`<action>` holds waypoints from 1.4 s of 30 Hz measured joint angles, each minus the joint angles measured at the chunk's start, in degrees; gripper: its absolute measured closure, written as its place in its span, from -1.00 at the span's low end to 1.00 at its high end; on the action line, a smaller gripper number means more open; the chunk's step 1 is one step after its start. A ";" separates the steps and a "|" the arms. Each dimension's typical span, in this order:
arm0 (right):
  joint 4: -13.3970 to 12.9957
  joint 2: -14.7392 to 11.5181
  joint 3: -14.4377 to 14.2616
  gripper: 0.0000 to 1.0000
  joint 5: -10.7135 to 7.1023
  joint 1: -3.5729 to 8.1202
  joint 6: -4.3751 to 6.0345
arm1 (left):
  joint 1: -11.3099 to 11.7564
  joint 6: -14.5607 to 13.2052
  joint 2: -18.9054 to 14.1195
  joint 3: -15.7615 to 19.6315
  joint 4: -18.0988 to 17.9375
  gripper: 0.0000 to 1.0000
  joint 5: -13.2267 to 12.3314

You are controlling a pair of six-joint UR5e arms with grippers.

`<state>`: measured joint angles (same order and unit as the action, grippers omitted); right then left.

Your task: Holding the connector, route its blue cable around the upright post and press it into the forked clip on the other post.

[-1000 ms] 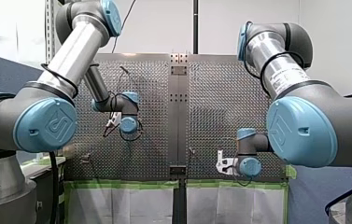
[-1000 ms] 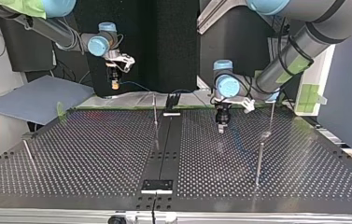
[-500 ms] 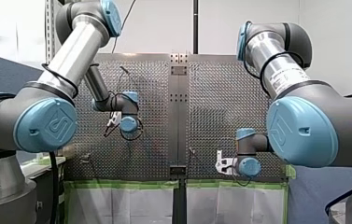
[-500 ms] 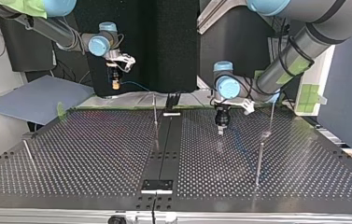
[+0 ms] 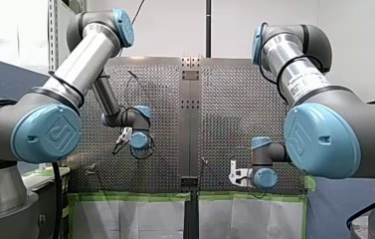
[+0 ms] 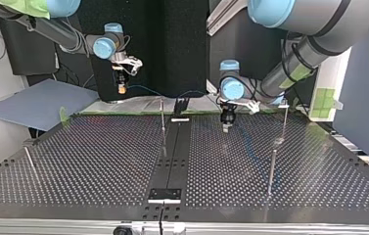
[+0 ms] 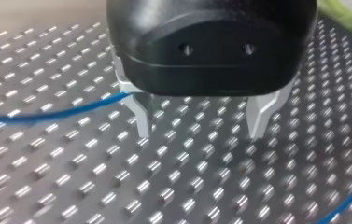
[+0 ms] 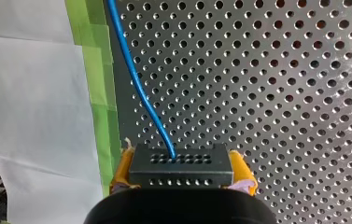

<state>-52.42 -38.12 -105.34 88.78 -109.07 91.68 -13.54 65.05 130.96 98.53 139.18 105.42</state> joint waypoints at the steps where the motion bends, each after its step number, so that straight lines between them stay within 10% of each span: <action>1: 0.01 0.00 0.00 1.00 0.00 0.00 0.00 | -0.12 -0.01 0.42 0.00 -0.04 -0.98 0.03; 42: 0.22 -0.03 0.01 1.00 0.00 -0.33 -0.09 | -9.74 -0.59 12.81 -1.59 2.23 -0.98 0.40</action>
<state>-52.20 -38.15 -105.34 88.78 -109.40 91.60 -23.28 64.46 143.77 96.94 141.41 105.82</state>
